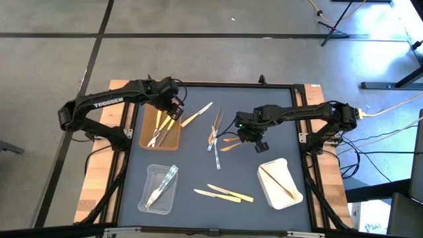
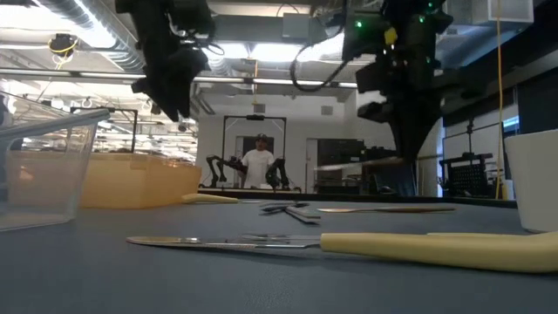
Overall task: Sort silverware by color (type)
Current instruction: Put the gold knife into the white bin
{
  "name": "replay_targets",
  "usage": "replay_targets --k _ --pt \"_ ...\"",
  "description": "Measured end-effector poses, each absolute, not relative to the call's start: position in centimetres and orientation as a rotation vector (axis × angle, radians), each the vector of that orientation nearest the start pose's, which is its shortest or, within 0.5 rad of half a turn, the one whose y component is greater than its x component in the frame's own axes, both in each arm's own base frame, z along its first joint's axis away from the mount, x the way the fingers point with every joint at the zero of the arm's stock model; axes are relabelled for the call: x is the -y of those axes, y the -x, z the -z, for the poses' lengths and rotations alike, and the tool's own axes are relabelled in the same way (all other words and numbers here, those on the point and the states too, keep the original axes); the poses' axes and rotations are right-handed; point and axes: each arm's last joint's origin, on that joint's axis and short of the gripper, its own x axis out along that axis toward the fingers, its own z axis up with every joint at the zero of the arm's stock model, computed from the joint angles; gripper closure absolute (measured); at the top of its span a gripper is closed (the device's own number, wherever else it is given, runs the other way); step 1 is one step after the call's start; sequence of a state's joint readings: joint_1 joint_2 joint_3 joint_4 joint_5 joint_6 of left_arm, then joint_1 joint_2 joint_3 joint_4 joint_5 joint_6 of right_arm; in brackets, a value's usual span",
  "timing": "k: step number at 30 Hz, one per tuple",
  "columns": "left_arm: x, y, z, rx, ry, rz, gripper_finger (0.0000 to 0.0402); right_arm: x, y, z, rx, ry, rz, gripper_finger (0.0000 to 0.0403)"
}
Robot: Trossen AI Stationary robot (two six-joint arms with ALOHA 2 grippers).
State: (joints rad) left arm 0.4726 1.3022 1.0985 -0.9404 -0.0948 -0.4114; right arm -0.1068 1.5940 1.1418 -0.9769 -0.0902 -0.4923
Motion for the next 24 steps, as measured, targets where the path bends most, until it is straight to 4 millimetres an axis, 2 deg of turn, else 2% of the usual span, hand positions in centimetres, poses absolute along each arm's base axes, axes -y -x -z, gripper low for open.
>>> replay_targets --k 4,12,24 --pt "-10.7 -21.6 -28.1 -1.016 0.561 -0.715 0.0243 1.7 -28.9 -23.8 -1.387 0.35 -0.391 0.0401" --pt "-9.8 -22.1 -28.2 -1.013 0.535 -0.677 0.0243 -2.8 -28.9 -27.2 -1.367 0.585 -0.539 0.0401" --pt "-8.6 -22.7 -28.2 -1.008 0.461 -0.689 0.0243 -9.5 -26.3 -27.7 -1.417 0.841 -0.703 0.0401"
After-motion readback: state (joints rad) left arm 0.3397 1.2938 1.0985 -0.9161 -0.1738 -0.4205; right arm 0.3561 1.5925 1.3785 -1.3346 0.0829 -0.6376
